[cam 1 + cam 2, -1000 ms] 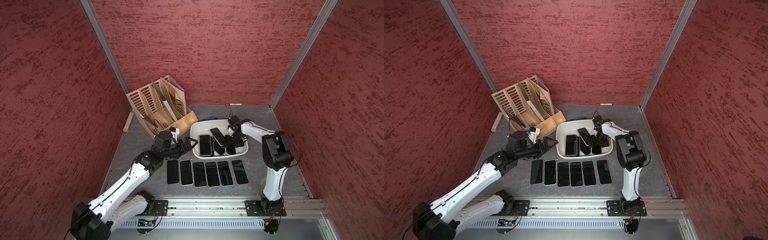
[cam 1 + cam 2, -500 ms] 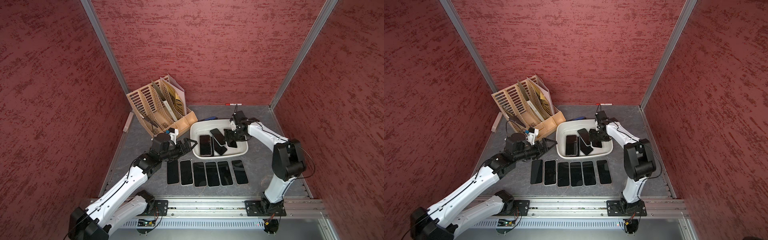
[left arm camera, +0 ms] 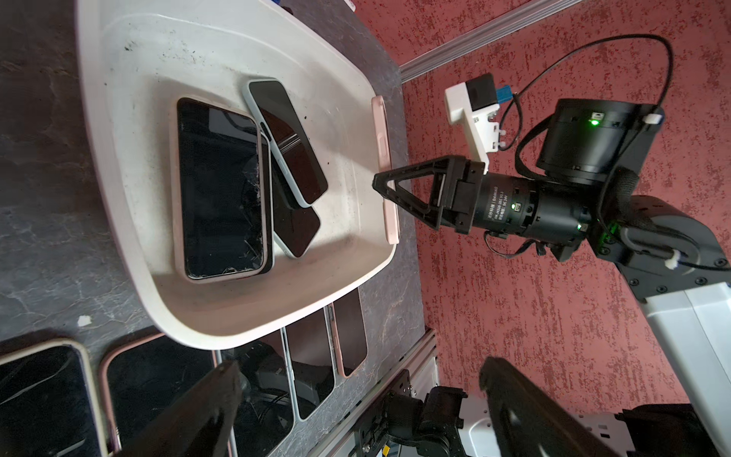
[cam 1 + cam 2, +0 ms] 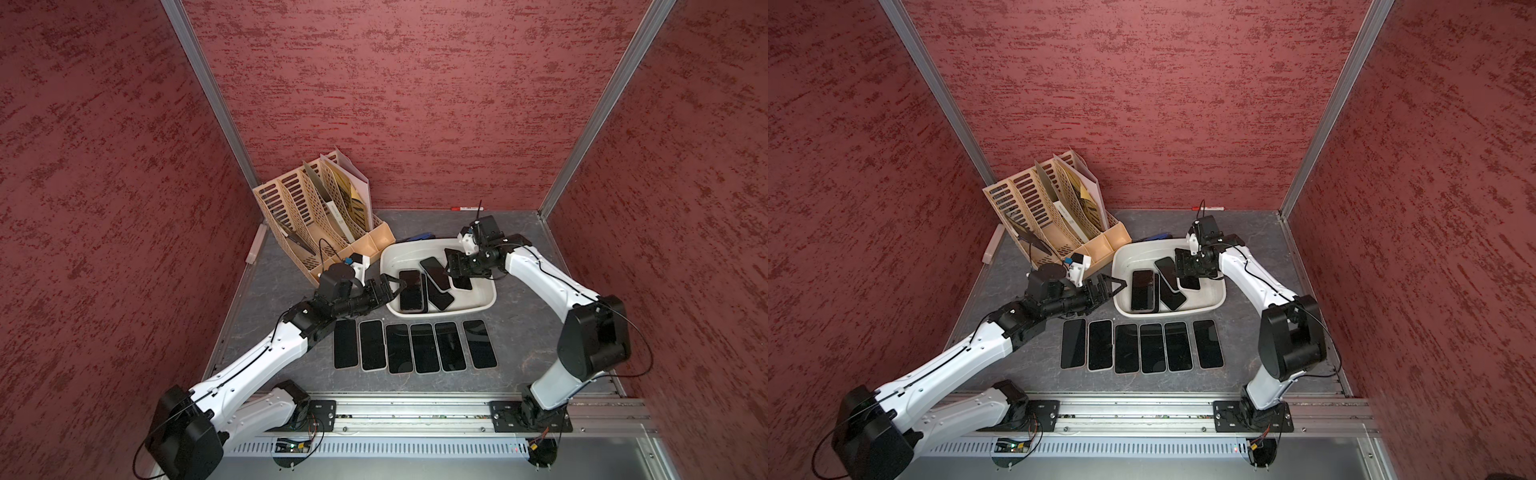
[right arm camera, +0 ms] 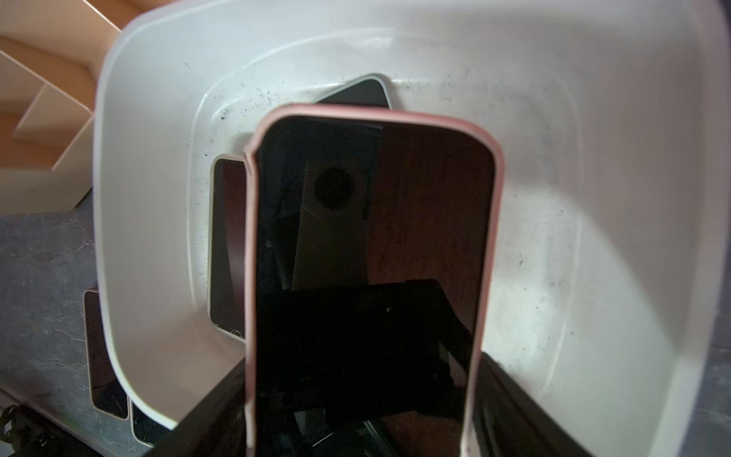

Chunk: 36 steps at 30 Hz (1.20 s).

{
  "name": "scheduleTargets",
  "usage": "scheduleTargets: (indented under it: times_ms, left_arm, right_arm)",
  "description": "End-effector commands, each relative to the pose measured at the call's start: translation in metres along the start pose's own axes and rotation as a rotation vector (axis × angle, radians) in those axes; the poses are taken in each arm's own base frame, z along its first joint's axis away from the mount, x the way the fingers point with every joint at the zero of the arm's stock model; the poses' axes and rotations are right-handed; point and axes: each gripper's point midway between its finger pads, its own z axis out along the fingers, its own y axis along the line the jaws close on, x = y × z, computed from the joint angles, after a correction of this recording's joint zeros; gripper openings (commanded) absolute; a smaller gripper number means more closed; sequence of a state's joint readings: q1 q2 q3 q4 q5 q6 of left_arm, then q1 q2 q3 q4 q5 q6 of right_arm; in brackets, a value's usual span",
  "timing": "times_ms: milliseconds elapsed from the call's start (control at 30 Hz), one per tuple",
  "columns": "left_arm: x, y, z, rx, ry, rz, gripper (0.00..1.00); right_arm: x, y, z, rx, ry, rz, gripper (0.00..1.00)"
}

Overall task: Take the phone out of the storage box
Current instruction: Pick up the phone from the storage box.

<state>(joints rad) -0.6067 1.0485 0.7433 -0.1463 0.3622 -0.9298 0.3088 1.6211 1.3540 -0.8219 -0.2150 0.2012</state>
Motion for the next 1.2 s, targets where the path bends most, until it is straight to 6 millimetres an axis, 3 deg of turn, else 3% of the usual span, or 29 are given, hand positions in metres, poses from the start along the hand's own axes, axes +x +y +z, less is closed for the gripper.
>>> scheduleTargets:
  times_ms: [0, 67, 267, 400, 533, 800, 1167]
  left_arm:
    - [-0.006, -0.022, 0.001, 0.068, -0.014, 0.044, 1.00]
    - [-0.004, -0.021, 0.006, 0.071, -0.008, 0.051, 1.00]
    - [-0.016, -0.044, 0.031, 0.138, 0.018, 0.054, 0.98]
    - [-0.023, -0.066, 0.051, 0.179, 0.045, 0.065, 0.90]
    - [-0.024, -0.075, 0.066, 0.188, 0.065, 0.063, 0.82]
    - [-0.017, -0.076, 0.076, 0.173, 0.095, 0.064, 0.66]
    - [-0.001, -0.067, 0.088, 0.113, 0.148, 0.061, 0.61]
  right_arm:
    - [0.003, -0.009, -0.037, 0.074, -0.062, -0.026, 0.67]
    - [0.014, -0.009, -0.044, 0.071, -0.053, -0.033, 0.67]
    - [0.042, 0.025, -0.069, -0.109, -0.082, 0.002, 0.67]
    - [0.055, 0.054, -0.080, -0.202, -0.090, -0.017, 0.66]
    - [0.065, 0.081, -0.084, -0.268, -0.084, -0.046, 0.66]
    - [0.064, 0.114, -0.080, -0.319, -0.068, -0.109, 0.67]
    - [0.059, 0.128, -0.079, -0.335, -0.059, -0.158, 0.67]
